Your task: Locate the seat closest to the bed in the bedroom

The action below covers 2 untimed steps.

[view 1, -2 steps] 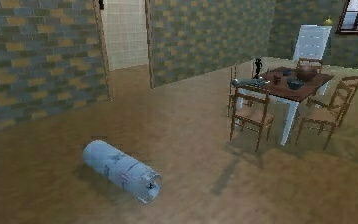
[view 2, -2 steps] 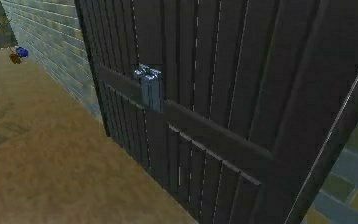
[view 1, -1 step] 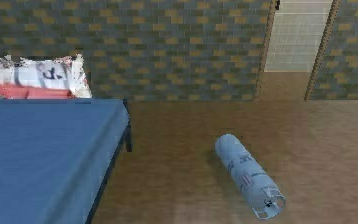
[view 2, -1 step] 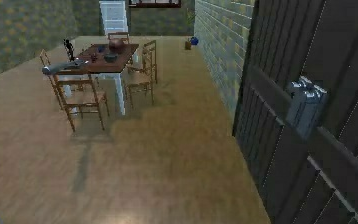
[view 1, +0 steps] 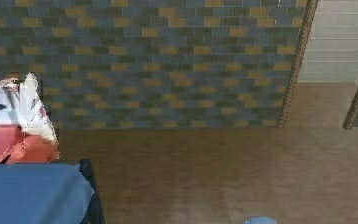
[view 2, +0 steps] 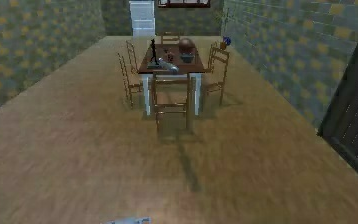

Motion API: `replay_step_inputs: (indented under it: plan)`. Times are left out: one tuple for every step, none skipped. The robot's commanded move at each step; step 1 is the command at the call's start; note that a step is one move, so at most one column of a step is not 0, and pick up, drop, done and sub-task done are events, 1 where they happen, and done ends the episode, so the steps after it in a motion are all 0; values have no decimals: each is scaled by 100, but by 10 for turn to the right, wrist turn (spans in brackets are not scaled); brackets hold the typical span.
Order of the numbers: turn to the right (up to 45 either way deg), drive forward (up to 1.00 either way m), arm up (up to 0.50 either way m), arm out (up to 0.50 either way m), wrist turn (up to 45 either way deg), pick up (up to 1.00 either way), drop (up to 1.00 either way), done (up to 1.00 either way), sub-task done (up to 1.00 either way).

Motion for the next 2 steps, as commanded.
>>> replay_step_inputs:
  plan:
    - [0, 100, 0, 0, 0, 0, 0, 0, 0]
    - [-60, 0, 0, 0, 0, 0, 0, 0, 0]
